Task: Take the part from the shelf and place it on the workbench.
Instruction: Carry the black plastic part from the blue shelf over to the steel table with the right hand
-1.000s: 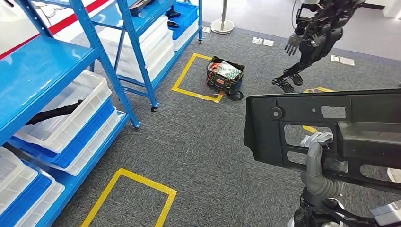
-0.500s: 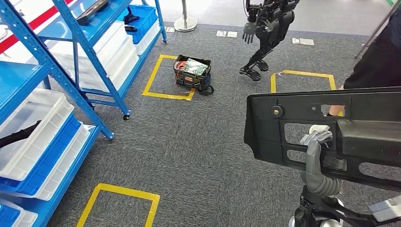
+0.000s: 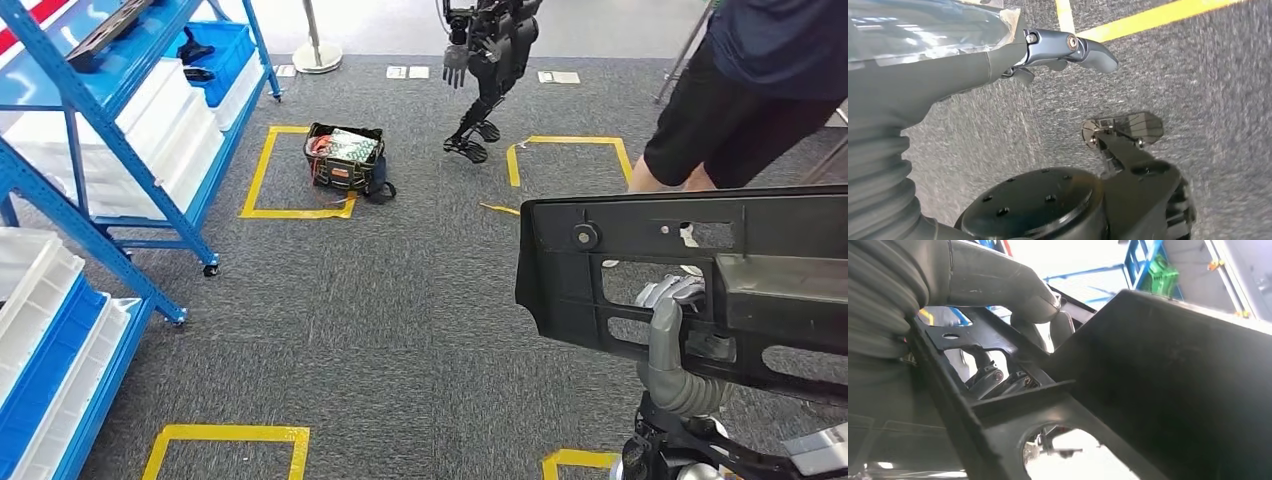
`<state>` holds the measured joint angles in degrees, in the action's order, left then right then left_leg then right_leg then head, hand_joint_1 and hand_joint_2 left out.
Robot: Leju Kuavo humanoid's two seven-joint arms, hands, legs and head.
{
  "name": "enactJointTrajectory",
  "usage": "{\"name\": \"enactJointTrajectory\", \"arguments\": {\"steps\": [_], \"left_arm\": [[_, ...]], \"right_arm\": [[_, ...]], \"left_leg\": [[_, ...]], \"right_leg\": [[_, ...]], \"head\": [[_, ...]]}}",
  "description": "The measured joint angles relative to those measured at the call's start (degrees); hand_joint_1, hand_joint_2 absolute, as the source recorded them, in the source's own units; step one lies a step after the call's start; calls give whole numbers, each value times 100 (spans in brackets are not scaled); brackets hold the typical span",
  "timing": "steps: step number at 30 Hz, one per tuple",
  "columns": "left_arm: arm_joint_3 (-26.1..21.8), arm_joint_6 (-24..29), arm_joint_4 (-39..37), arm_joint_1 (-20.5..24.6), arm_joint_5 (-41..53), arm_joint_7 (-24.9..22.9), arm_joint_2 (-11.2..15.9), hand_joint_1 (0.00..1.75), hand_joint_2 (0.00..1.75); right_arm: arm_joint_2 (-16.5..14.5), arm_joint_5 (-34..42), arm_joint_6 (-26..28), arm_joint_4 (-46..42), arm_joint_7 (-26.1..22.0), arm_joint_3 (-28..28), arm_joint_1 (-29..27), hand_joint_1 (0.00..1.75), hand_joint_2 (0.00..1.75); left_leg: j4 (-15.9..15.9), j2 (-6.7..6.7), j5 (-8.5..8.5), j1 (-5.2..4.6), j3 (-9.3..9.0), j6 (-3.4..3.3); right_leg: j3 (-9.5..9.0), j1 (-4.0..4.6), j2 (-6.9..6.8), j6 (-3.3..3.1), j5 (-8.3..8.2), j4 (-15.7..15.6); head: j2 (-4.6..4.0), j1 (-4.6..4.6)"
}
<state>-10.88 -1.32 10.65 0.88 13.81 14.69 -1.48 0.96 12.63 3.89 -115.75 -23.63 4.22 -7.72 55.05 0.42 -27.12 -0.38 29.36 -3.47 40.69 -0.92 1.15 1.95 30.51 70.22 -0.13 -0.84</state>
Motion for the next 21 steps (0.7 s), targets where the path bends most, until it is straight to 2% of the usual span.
{"name": "enactJointTrajectory", "arguments": {"steps": [1,2,3,4,5,6,7,8,10,11,12,13,14,15,16,17,18,19,21], "left_arm": [[0,-1,-1,-4,1,-1,-3,0,175],[0,-1,-1,-5,1,-1,-5,0,175],[0,-1,-1,-4,1,-1,-7,0,175],[0,1,-1,-1,1,-1,-10,0,175],[0,6,0,3,1,-1,-7,0,175],[-1,15,0,6,1,0,2,0,175],[-1,30,1,8,2,2,11,0,175],[-2,55,1,12,5,7,21,0,175],[-2,131,5,20,25,30,28,0,175],[-1,161,9,29,39,46,32,0,175],[1,179,12,35,51,64,39,0,175],[3,177,14,41,61,79,49,0,175],[4,163,15,44,66,92,63,0,175],[4,148,15,44,68,106,80,0,175],[3,134,15,45,68,120,98,0,175],[1,123,17,51,67,133,122,0,175],[-1,119,20,60,65,145,150,0,175],[-4,115,23,68,63,152,185,0,175],[-12,97,26,75,61,162,275,0,175]], "right_arm": [[2,0,0,1,0,1,-5,166,175],[3,1,0,1,0,1,-8,166,175],[5,1,0,2,0,0,-9,166,175],[6,1,0,2,0,0,-9,166,175],[6,1,1,3,0,0,-7,166,175],[5,-1,1,3,0,1,-6,166,175],[3,-3,4,3,0,0,-3,166,175],[3,-8,12,2,-2,-2,-3,166,175],[3,-31,32,-1,-5,-5,-5,166,175],[3,-42,40,-4,-7,-6,-6,166,175],[2,-51,45,-8,-6,-7,-1,166,175],[0,-56,48,-12,-6,-6,9,166,175],[-4,-58,48,-15,-6,-6,17,166,175],[-7,-60,48,-15,-6,-4,24,166,175],[-9,-62,48,-15,-5,-3,27,166,175],[-10,-62,48,-14,-5,-2,26,166,175],[-10,-63,48,-14,-4,-2,26,166,175],[-10,-65,48,-14,-4,-1,26,166,175],[-11,-67,48,-15,-4,1,28,166,175]], "left_leg": [[1,90,-3,-5,4,3],[2,176,-9,-4,4,12],[6,255,-18,2,1,26],[20,323,-34,15,-5,51],[48,384,-61,16,-5,92],[92,437,-98,14,0,138],[134,478,-131,6,6,180],[166,515,-155,-5,7,213],[189,568,-176,11,-3,249],[225,504,-219,31,2,273],[334,382,-320,52,46,299],[561,227,-488,71,144,322],[904,76,-699,78,301,333],[1305,1,-900,80,496,331],[1652,-28,-1033,79,672,322],[1831,-40,-1051,78,768,301],[1795,-53,-955,75,755,269],[1535,-89,-767,67,624,229],[758,-311,-396,48,224,139]], "right_leg": [[124,-16,-35,28,87,271],[156,-34,-56,79,98,364],[62,-54,-82,148,19,215],[-148,-75,-138,223,-124,-153],[-381,-84,-246,270,-250,-564],[-581,-88,-339,287,-353,-912],[-697,-83,-398,256,-405,-1112],[-726,-68,-414,198,-410,-1165],[-703,-61,-297,82,-430,-1151],[-689,-66,-246,42,-441,-1151],[-677,-74,-190,-2,-458,-1154],[-665,-80,-138,-42,-475,-1158],[-647,-70,-86,-71,-489,-1158],[-625,-56,-27,-99,-504,-1158],[-603,-38,37,-121,-518,-1157],[-585,-18,105,-139,-532,-1157],[-574,-2,175,-150,-546,-1157],[-569,10,247,-157,-560,-1157],[-562,25,384,-137,-593,-1155]], "head": [[0,-1],[0,0],[0,2],[0,0],[0,2],[0,7],[0,8],[0,5],[0,-10],[0,-17],[0,-21],[0,-29],[0,-35],[0,-39],[0,-43],[0,-44],[0,-43],[0,-43],[0,-39]]}}
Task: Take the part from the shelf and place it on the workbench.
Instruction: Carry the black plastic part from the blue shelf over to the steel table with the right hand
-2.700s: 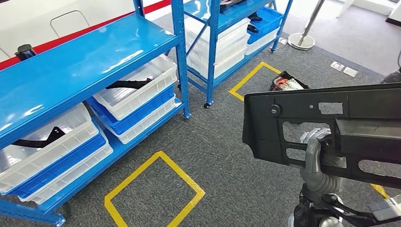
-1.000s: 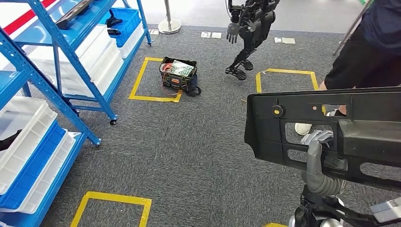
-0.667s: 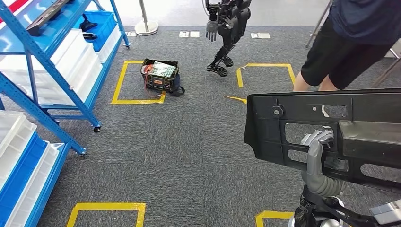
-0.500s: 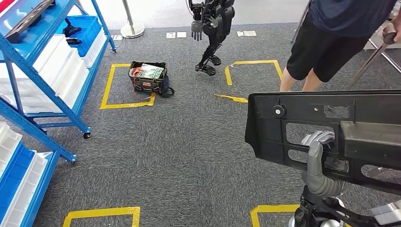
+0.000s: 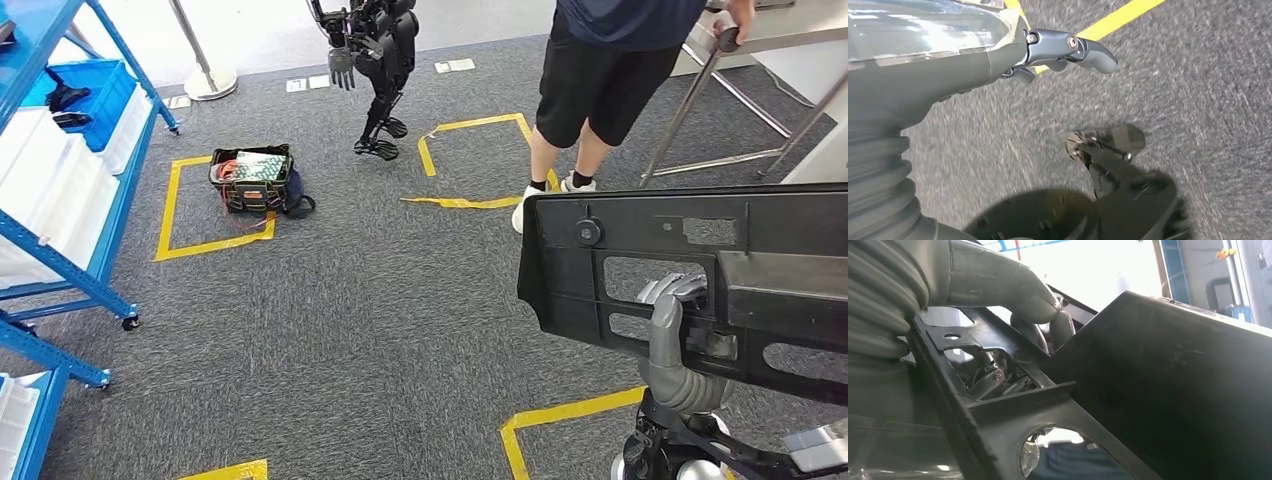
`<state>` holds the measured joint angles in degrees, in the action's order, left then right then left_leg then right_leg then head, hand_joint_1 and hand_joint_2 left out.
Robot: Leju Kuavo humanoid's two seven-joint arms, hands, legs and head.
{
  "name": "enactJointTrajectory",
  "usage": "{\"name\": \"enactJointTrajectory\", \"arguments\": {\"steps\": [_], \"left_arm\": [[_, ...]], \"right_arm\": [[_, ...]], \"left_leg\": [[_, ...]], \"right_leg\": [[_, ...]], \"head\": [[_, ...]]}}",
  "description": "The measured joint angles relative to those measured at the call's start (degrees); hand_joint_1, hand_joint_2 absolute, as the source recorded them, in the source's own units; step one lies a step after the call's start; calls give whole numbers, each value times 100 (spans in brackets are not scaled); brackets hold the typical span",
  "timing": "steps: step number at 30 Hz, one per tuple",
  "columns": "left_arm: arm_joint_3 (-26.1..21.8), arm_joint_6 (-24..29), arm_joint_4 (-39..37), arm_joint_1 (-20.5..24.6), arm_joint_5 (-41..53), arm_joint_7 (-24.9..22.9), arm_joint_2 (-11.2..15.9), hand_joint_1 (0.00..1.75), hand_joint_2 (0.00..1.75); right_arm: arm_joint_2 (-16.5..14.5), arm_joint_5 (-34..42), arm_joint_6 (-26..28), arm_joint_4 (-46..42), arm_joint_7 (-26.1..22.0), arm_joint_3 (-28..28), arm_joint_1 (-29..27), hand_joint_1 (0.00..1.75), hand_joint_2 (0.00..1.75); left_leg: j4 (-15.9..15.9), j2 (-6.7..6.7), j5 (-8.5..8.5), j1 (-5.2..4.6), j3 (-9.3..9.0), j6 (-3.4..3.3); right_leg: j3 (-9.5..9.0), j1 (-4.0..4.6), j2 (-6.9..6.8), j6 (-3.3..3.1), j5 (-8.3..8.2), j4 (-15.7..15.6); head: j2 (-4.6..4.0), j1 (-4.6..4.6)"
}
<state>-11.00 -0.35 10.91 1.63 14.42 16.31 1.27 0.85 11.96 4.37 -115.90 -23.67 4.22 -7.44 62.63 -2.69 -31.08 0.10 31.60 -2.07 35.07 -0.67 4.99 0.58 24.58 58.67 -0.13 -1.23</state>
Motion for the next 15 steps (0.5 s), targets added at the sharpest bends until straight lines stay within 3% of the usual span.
{"name": "enactJointTrajectory", "arguments": {"steps": [2,4,5,7,9,11,12,13,15], "left_arm": [[-10,-17,2,1,-2,11,81,0,175],[-17,-18,9,4,-5,18,129,0,175],[-20,-15,13,9,-7,21,140,0,175],[-33,0,16,5,-15,36,155,0,175],[-57,22,16,-34,-37,54,164,0,175],[-84,36,14,-82,-57,62,168,0,175],[-95,39,14,-93,-62,63,167,0,175],[-105,41,13,-96,-64,65,164,0,175],[-118,42,13,-93,-67,69,165,0,175]], "right_arm": [[0,-1,0,0,-1,3,1,166,175],[2,-1,0,1,-1,6,-2,166,175],[6,-1,-1,1,0,6,-5,166,175],[21,13,-3,3,0,10,5,166,175],[36,30,-7,15,-1,26,15,166,175],[51,36,-9,37,-2,43,6,166,175],[58,37,-9,49,-1,49,1,166,175],[62,37,-9,57,-1,54,-1,166,175],[66,37,-9,64,-1,67,3,166,175]], "left_leg": [[-447,-155,126,-35,-220,-47],[-517,-68,148,-78,-236,-73],[-570,6,198,-75,-245,-81],[-696,158,310,-61,-252,-110],[-746,327,356,-60,-233,-127],[-743,512,360,-65,-213,-125],[-739,598,357,-63,-207,-120],[-730,673,350,-57,-205,-108],[-674,797,308,-56,-199,-47]], "right_leg": [[27,-8,118,52,-39,-1],[69,-29,232,134,-94,-28],[106,-31,213,161,-106,-20],[280,3,-44,152,41,232],[586,14,-351,101,396,916],[789,-10,-429,136,626,1494],[739,-25,-453,189,622,1497],[572,-41,-492,256,540,1269],[58,-56,-713,363,326,473]], "head": [[0,-1],[0,-2],[0,1],[0,27],[0,54],[0,60],[0,60],[0,61],[0,66]]}}
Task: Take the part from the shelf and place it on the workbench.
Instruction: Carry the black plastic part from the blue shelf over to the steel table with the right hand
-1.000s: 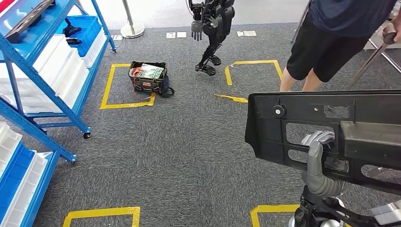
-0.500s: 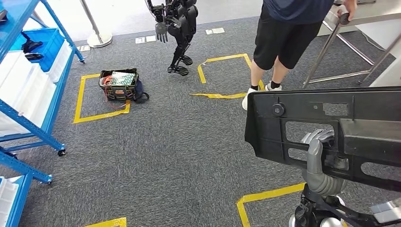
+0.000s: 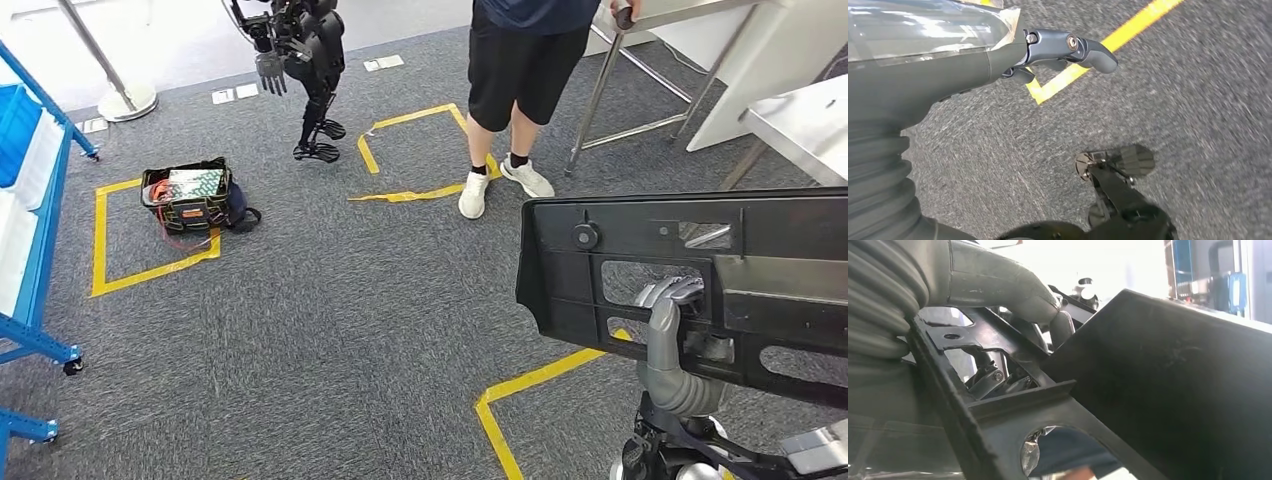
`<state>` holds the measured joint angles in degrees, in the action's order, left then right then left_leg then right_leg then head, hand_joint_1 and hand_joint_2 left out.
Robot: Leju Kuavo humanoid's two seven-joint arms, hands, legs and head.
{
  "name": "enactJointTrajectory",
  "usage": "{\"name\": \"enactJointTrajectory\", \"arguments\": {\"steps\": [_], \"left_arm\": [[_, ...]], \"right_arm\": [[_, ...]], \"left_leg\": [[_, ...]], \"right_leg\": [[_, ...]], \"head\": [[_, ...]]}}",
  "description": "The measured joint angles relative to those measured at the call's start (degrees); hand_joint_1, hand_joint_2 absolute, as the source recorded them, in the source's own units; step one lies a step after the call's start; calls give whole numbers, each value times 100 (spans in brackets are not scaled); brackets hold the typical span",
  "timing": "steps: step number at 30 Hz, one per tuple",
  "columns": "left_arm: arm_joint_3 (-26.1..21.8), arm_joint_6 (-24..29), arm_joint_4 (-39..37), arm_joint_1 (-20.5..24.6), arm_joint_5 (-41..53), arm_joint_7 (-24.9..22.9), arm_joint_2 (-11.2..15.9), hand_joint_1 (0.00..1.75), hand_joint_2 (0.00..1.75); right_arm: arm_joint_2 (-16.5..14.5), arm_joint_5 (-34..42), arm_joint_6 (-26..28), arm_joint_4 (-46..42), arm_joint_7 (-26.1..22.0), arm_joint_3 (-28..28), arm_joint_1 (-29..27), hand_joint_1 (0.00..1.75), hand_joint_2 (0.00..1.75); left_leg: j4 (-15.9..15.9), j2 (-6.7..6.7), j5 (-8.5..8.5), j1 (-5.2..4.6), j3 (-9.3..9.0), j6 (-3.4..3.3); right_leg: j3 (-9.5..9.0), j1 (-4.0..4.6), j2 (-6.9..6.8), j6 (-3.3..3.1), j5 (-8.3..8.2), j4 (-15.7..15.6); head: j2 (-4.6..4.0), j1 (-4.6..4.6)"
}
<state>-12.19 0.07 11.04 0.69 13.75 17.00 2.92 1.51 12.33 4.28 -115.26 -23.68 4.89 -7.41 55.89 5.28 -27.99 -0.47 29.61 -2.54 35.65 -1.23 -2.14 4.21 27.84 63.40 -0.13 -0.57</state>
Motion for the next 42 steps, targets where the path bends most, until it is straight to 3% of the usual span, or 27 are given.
{"name": "enactJointTrajectory", "arguments": {"steps": [2,5,7,9,11,12,13,14,16,18,20,22,24,26,27,28,30,31,33,35,36,38,40,42], "left_arm": [[-9,4,0,2,-1,3,6,0,175],[-12,9,1,11,-1,6,-1,0,175],[-12,9,2,18,-1,8,-8,0,175],[-14,9,1,10,-1,9,-19,0,175],[-16,8,-2,-14,-1,7,-35,0,175],[-16,9,-2,-23,-2,6,-47,0,175],[-16,9,-2,-28,-4,5,-59,0,175],[-17,10,-2,-29,-7,5,-68,0,175],[-21,12,-4,-31,-9,5,-76,0,175],[-27,15,-6,-32,-10,4,-74,0,175],[-28,17,-5,-27,-11,3,-76,0,175],[-29,17,-4,-19,-11,4,-90,0,175],[-30,15,-4,-23,-10,4,-107,0,175],[-30,2,-4,-35,-2,2,-118,0,175],[-30,-10,-4,-36,3,2,-127,0,175],[-30,-26,-4,-31,9,1,-138,0,175],[-29,-53,-4,-14,19,1,-167,0,175],[-29,-61,-4,-5,22,1,-173,0,175],[-28,-65,-4,6,30,1,-178,0,175],[-27,-66,-3,16,35,1,-183,0,175],[-27,-67,-1,26,38,1,-186,0,175],[-26,-68,1,39,45,1,-197,0,175],[-25,-67,1,32,48,1,-208,0,175],[-25,-67,0,19,49,1,-215,0,175]], "right_arm": [[1,1,0,2,-1,18,2,166,175],[9,4,0,4,-2,31,-1,166,175],[14,4,-1,1,-3,35,2,166,175],[13,4,-2,-1,-2,46,5,166,175],[10,4,-2,1,-1,55,-3,166,175],[10,4,-2,1,-1,57,-9,166,175],[10,4,-2,1,-1,57,-12,166,175],[10,4,-2,1,-1,57,-12,166,175],[10,4,-2,1,-1,58,-8,166,175],[10,4,-2,1,-3,60,-7,166,175],[11,4,-2,0,-4,62,-21,166,175],[17,4,4,-1,-4,62,-29,166,175],[17,1,20,-1,-4,68,-18,166,175],[13,-2,47,-1,-3,71,-20,166,175],[13,-2,57,-2,-3,70,-27,166,175],[13,-2,64,-4,-3,68,-33,166,175],[13,-2,65,-18,-3,64,-37,166,175],[13,-2,65,-26,-3,60,-34,166,175],[13,-2,64,-43,-3,51,-42,166,175],[14,-2,65,-53,-3,36,-58,166,175],[12,-2,66,-59,-3,26,-63,166,175],[5,-2,65,-74,-3,13,-54,166,175],[-13,-2,64,-82,-4,10,-39,166,175],[-27,0,62,-82,-5,9,-41,166,175]], "left_leg": [[72,94,-52,-24,8,74],[103,190,-80,-18,-1,139],[305,-39,-257,30,75,195],[964,-393,-647,64,377,240],[1662,-513,-905,69,736,249],[1758,-530,-865,69,804,238],[1631,-549,-713,69,763,218],[1304,-606,-487,69,617,191],[551,-881,-125,75,264,133],[207,-1050,-48,62,106,109],[140,-933,-31,45,92,77],[50,-770,36,47,77,12],[-1,-590,77,42,81,-30],[3,-404,81,34,103,-41],[5,-314,80,33,108,-40],[7,-230,77,36,108,-35],[24,-86,58,43,97,-6],[46,-28,37,30,95,23],[85,71,7,-5,89,80],[98,167,-5,-9,78,117],[126,136,-41,10,82,144],[411,-141,-270,53,194,201],[1106,-452,-659,72,512,237],[1680,-525,-848,76,804,248]], "right_leg": [[-283,9,-134,-38,-88,-468],[-275,13,13,-181,-96,-502],[-264,-18,130,-260,-123,-513],[-247,-25,248,-320,-143,-517],[-230,-10,387,-350,-156,-517],[-228,-2,463,-358,-162,-516],[-233,2,542,-361,-166,-516],[-241,4,622,-361,-171,-516],[-246,14,768,-342,-181,-511],[-203,8,897,-291,-212,-505],[-136,-18,1007,-217,-253,-513],[-9,-2,796,-197,-165,-359],[276,28,434,-238,139,219],[572,27,306,-239,417,915],[605,20,284,-203,445,1045],[535,13,259,-150,398,974],[97,1,87,-36,144,241],[-127,10,-43,-17,38,-139],[-351,30,-179,-68,-65,-542],[-337,28,-58,-157,-89,-558],[-332,9,3,-189,-103,-565],[-324,-31,120,-274,-134,-583],[-301,-35,236,-335,-156,-582],[-283,-29,378,-357,-169,-579]], "head": [[0,-9],[0,-26],[0,-33],[0,-44],[0,-46],[0,-47],[0,-46],[0,-46],[0,-42],[0,-42],[0,-42],[0,-21],[0,12],[0,29],[0,31],[0,31],[0,32],[0,34],[0,27],[0,15],[0,14],[0,6],[0,-10],[0,-17]]}}
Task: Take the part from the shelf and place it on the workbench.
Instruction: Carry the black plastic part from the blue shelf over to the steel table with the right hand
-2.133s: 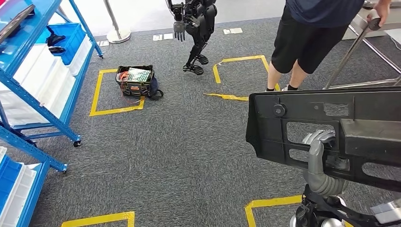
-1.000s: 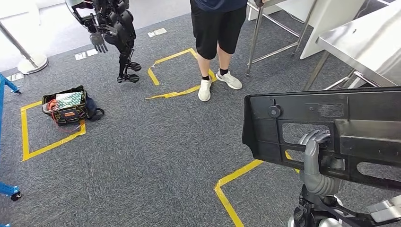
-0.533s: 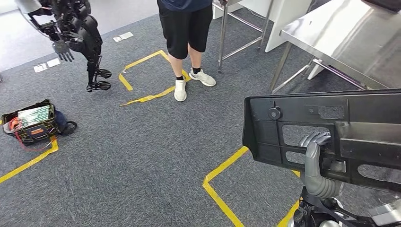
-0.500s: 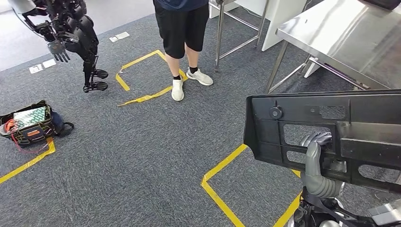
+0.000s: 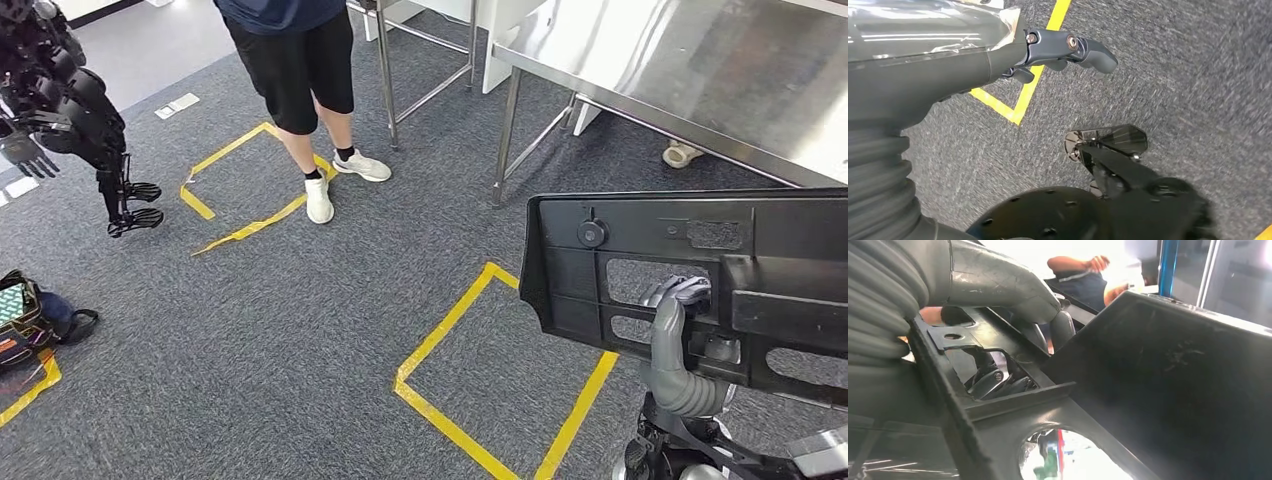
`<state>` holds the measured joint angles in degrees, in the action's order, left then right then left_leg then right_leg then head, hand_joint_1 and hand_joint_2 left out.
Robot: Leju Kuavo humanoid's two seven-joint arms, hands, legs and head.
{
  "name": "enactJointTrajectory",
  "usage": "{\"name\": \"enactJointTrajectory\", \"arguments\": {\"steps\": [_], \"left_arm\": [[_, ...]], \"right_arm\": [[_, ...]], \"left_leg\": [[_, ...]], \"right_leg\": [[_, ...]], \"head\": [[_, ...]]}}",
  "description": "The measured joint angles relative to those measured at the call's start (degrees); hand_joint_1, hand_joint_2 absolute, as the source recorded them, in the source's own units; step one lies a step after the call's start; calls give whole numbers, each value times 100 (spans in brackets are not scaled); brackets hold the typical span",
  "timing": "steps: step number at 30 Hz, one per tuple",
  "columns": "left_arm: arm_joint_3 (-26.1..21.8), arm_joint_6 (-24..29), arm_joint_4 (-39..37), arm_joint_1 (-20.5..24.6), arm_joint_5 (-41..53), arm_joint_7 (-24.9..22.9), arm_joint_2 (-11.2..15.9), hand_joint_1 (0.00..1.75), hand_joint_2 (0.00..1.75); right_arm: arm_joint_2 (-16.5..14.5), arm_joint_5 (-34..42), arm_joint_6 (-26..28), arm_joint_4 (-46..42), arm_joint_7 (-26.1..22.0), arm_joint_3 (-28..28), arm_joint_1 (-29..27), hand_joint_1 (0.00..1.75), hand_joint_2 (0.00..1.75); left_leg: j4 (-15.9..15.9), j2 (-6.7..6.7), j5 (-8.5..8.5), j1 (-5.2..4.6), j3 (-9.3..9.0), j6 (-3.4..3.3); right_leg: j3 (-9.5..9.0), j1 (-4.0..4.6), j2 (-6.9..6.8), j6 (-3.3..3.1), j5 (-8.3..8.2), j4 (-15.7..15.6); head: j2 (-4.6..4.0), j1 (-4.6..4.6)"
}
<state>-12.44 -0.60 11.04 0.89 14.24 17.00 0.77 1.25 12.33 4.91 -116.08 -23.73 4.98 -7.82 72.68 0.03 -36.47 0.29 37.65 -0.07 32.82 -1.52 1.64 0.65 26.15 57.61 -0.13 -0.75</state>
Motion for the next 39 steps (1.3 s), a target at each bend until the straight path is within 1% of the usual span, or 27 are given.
{"name": "enactJointTrajectory", "arguments": {"steps": [1,2,3,4,5,6,7,9,11,13,15,16,17,19,20,21,22,24,26,28,30,31,32,33,35,37,39], "left_arm": [[0,0,0,-3,0,0,-4,0,175],[0,0,0,-3,0,0,-9,0,175],[0,1,0,-2,-1,0,-11,0,175],[0,1,-1,-3,-1,0,-12,0,175],[0,1,-1,-4,-1,0,-14,0,175],[0,3,-2,-3,0,-1,-15,0,175],[0,5,-2,-2,1,-1,-16,0,175],[0,9,-1,5,1,-2,-26,0,175],[0,10,0,10,-1,-1,-38,0,175],[-1,12,0,5,-1,-1,-44,0,175],[-2,14,0,-4,-1,-2,-45,0,175],[-2,14,0,-4,-1,-2,-46,0,175],[-2,14,0,-1,-1,-2,-49,0,175],[-2,14,0,10,-1,-2,-61,0,175],[-2,14,0,15,-1,-2,-67,0,175],[-2,14,0,18,-1,-2,-71,0,175],[-2,14,0,21,-1,-2,-73,0,175],[-2,16,1,26,-1,-2,-79,0,175],[-3,31,3,37,-2,-2,-84,0,175],[-3,46,4,36,-5,-1,-91,0,175],[-4,53,3,18,-8,-2,-98,0,175],[-4,56,2,11,-8,-2,-98,0,175],[-4,58,2,7,-8,-2,-98,0,175],[-4,61,2,6,-8,-2,-97,0,175],[-4,64,1,5,-8,-2,-95,0,175],[-4,68,-1,19,-8,-2,-95,0,175],[-4,82,-1,36,-3,-1,-96,0,175]], "right_arm": [[-2,4,-2,0,0,0,-2,166,175],[-4,9,-4,0,-1,0,-3,166,175],[-8,13,-5,0,-1,0,-3,166,175],[-11,15,-8,0,-3,-1,0,166,175],[-13,15,-11,0,-5,-1,5,166,175],[-15,15,-19,0,-9,-2,9,166,175],[-15,15,-27,0,-13,-2,9,166,175],[-14,15,-45,1,-19,-5,2,166,175],[-13,14,-52,1,-21,-17,10,166,175],[-13,15,-54,2,-21,-29,27,166,175],[-13,16,-54,6,-20,-38,22,166,175],[-12,16,-54,8,-20,-42,16,166,175],[-11,16,-54,9,-21,-47,11,166,175],[-11,17,-58,9,-23,-58,12,166,175],[-11,20,-63,9,-26,-64,15,166,175],[-11,25,-68,9,-32,-70,18,166,175],[-11,31,-74,9,-39,-76,17,166,175],[-8,44,-85,8,-52,-85,15,166,175],[-7,50,-95,8,-60,-89,24,166,175],[-12,54,-104,8,-66,-90,40,166,175],[-15,58,-111,15,-68,-91,43,166,175],[-15,60,-113,20,-68,-91,41,166,175],[-15,61,-113,26,-68,-92,40,166,175],[-15,62,-113,30,-68,-92,41,166,175],[-15,66,-114,33,-74,-92,47,166,175],[-15,67,-117,35,-89,-92,57,166,175],[-13,64,-119,37,-101,-92,60,166,175]], "left_leg": [[10,-9,74,4,14,-6],[-190,-31,248,13,-78,-17],[-547,-104,472,28,-253,-30],[-927,-249,649,46,-443,-41],[-1248,-378,762,60,-596,-48],[-1435,-476,805,63,-681,-53],[-1504,-509,795,53,-705,-62],[-1547,-366,829,36,-701,-118],[-1609,-206,885,41,-701,-208],[-1635,-38,911,26,-682,-265],[-1633,143,914,3,-660,-278],[-1631,222,914,-2,-655,-278],[-1630,299,913,-4,-658,-276],[-1626,423,905,-9,-675,-260],[-1617,474,895,-26,-681,-242],[-1609,515,889,-44,-683,-219],[-1603,552,886,-61,-686,-195],[-1600,616,885,-65,-692,-147],[-1468,449,759,-35,-645,-83],[-908,141,400,-4,-401,-27],[-177,15,74,13,-59,-1],[-8,2,59,20,27,3],[-47,-8,158,30,12,2],[-305,-33,352,43,-111,-4],[-1058,-183,740,73,-471,-20],[-1464,-312,849,75,-646,-42],[-1511,-294,839,48,-641,-98]], "right_leg": [[0,2,73,-3,-4,2],[-6,2,149,0,-6,3],[-15,0,222,5,-9,5],[-17,7,292,18,-15,9],[-4,17,361,35,-23,17],[22,20,423,65,-41,20],[54,17,486,103,-64,17],[127,-2,568,183,-105,9],[267,30,364,196,3,201],[581,62,45,142,329,860],[879,61,-74,131,604,1578],[893,59,-97,159,626,1684],[768,57,-127,207,554,1520],[265,57,-289,289,298,676],[33,70,-376,291,190,275],[-104,83,-432,265,134,37],[-154,97,-450,225,117,-61],[-140,90,-342,152,89,-60],[-129,43,-243,83,59,-75],[-119,10,-152,13,36,-83],[-103,14,-47,-25,24,-80],[-100,16,18,-29,20,-78],[-102,16,87,-32,17,-75],[-108,12,160,-29,16,-70],[-105,23,276,-11,15,-48],[-51,41,360,44,-2,-24],[17,37,422,129,-32,-31]], "head": [[0,0],[0,0],[0,-1],[0,0],[0,2],[0,3],[0,4],[0,4],[0,32],[0,69],[0,80],[0,81],[0,81],[0,84],[0,82],[0,79],[0,76],[0,73],[0,61],[0,37],[0,27],[0,26],[0,26],[0,24],[0,19],[0,17],[0,18]]}}
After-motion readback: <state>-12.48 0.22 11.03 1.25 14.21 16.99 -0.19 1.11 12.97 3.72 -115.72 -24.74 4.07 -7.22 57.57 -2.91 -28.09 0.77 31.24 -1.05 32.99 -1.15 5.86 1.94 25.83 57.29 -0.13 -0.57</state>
